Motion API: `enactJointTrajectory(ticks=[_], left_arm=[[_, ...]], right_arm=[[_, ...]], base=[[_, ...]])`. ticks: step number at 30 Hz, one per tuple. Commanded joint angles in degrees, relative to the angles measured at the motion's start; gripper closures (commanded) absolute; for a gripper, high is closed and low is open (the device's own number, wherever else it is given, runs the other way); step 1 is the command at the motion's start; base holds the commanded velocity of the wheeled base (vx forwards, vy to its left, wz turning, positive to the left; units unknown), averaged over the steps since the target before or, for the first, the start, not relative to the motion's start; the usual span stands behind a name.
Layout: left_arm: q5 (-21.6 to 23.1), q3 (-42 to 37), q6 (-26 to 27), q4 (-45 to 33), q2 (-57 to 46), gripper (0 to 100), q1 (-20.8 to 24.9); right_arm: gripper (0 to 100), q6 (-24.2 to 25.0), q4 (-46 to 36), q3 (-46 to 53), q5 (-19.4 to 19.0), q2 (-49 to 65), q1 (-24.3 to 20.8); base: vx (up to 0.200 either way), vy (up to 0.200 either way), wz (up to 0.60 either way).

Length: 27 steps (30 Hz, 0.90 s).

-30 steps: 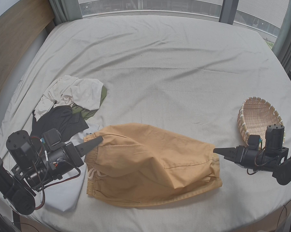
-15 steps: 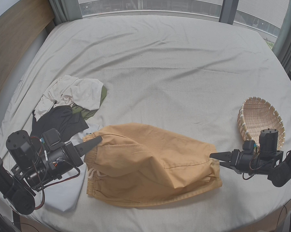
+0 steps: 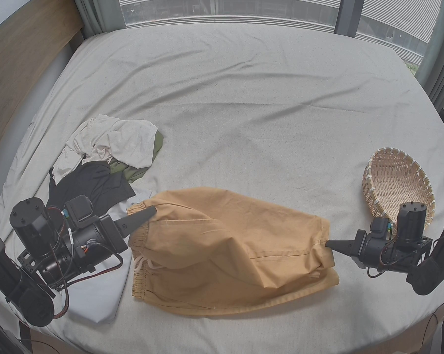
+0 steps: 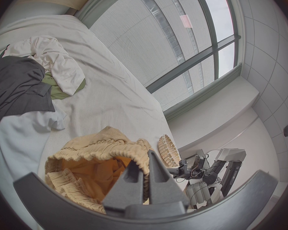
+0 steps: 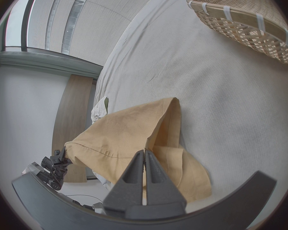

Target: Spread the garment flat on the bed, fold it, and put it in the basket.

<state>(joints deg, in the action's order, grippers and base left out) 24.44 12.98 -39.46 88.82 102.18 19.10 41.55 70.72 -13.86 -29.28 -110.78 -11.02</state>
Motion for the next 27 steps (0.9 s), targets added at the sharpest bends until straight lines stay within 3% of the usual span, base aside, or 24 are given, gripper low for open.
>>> enactJointTrajectory(ticks=[1, 9, 10, 15, 27], left_arm=[[0.0, 1.4, -0.2, 0.0, 0.2, 100, -0.3], [0.0, 1.8, -0.2, 0.0, 1.4, 100, -1.1], [0.0, 1.8, -0.2, 0.0, 1.4, 100, -1.1], [-0.1, 1.4, -0.2, 0.0, 1.4, 100, -0.9], [0.0, 1.3, -0.2, 0.0, 1.4, 100, -0.6]], right_arm=[[100, -0.1, 2.5, 3.9, -0.2, -0.1, 0.0], [100, -0.2, 10.1, 8.1, -1.5, -3.3, -0.5], [0, -0.2, 10.1, 8.1, -1.5, -3.3, -0.5], [0, -0.3, 18.0, 7.0, -1.0, -9.7, -0.6], [0, -0.1, 17.5, 0.6, -1.0, -9.5, -1.2]], base=[[0.0, 0.0, 0.0], [0.0, 0.0, 0.0], [0.0, 0.0, 0.0], [0.0, 0.0, 0.0], [0.0, 0.0, 0.0]])
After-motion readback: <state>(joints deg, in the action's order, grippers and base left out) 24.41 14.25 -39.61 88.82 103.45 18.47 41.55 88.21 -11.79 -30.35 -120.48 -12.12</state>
